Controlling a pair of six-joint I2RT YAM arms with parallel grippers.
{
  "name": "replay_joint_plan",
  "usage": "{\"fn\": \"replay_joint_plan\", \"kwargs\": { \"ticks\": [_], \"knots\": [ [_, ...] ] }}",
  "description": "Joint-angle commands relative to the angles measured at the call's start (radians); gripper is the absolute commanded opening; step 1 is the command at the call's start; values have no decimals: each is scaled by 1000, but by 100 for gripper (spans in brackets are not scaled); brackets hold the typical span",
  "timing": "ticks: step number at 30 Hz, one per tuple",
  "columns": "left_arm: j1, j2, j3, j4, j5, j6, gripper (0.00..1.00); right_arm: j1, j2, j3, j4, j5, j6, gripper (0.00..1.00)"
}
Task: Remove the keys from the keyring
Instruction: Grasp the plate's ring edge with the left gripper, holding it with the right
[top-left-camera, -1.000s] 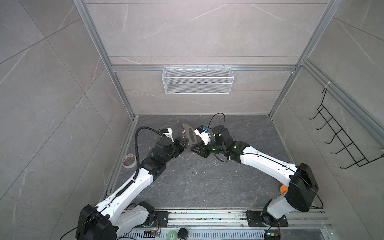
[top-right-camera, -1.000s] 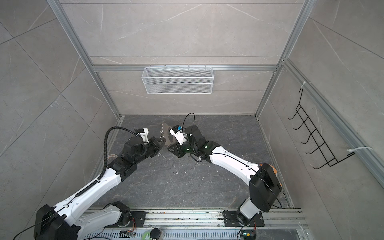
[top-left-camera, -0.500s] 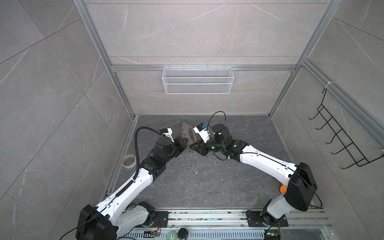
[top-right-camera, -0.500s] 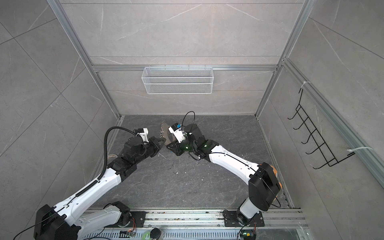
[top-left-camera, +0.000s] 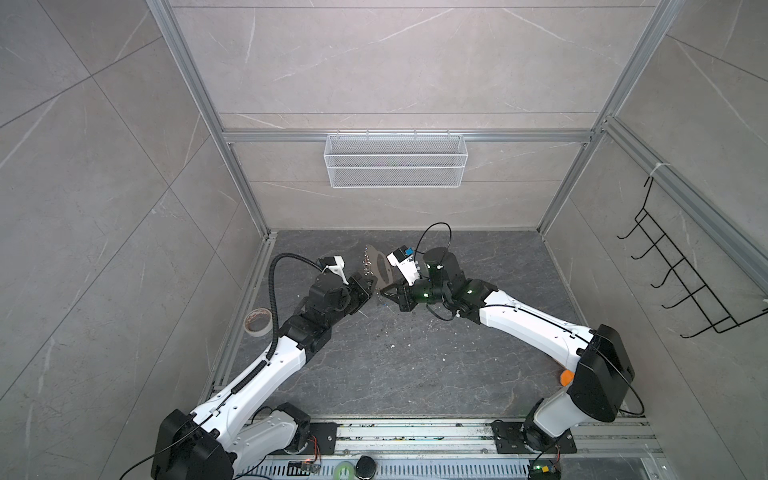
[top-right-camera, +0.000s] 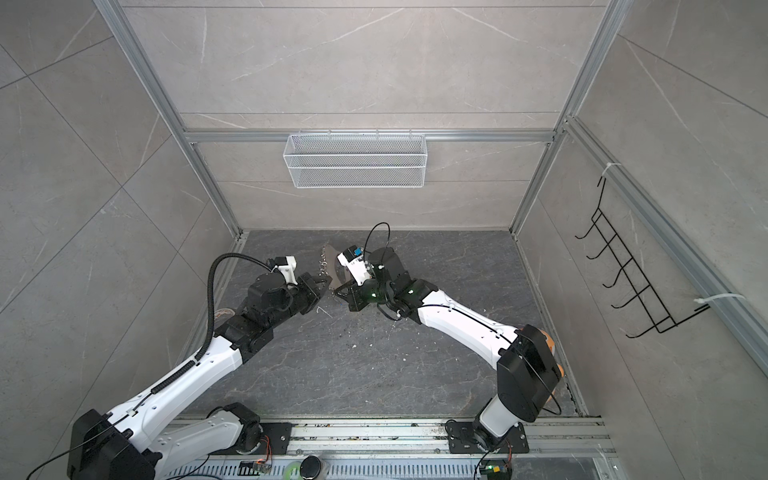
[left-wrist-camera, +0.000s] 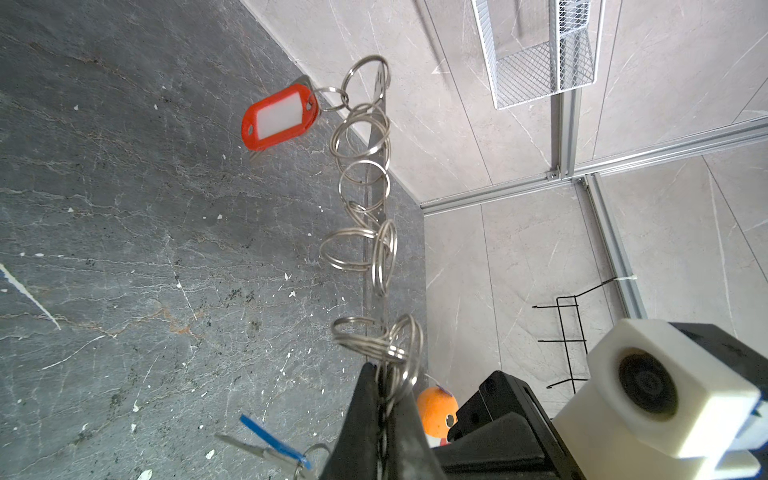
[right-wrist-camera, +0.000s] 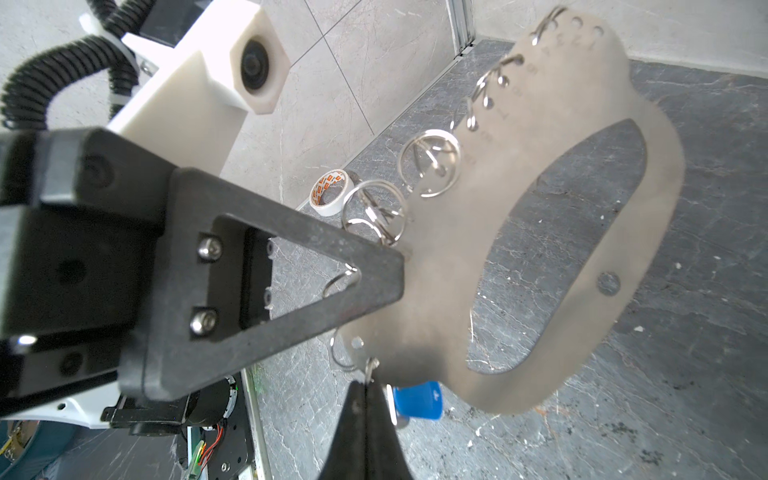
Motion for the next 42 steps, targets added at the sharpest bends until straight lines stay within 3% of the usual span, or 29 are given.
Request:
{"fn": "replay_joint_plan", "kwargs": {
  "ticks": [1,20,25,30,42],
  "knots": [
    [3,-34,-4,70,4,-7,0,6,16,24,-3,14,4,0],
    [3,-48,-7,81,9,-8,0,6,-7,4,7,13,3,0],
    [3,-55,-7,75,1,-7,0,7,-13,-8,22,20,15,25],
    [3,-58,-2,73,1,-7,0,7,-9,-2,16,22,18,33],
    [2,-57,-5,81,9,-15,0,19,16,28,15,35,15,27]
  ]
}}
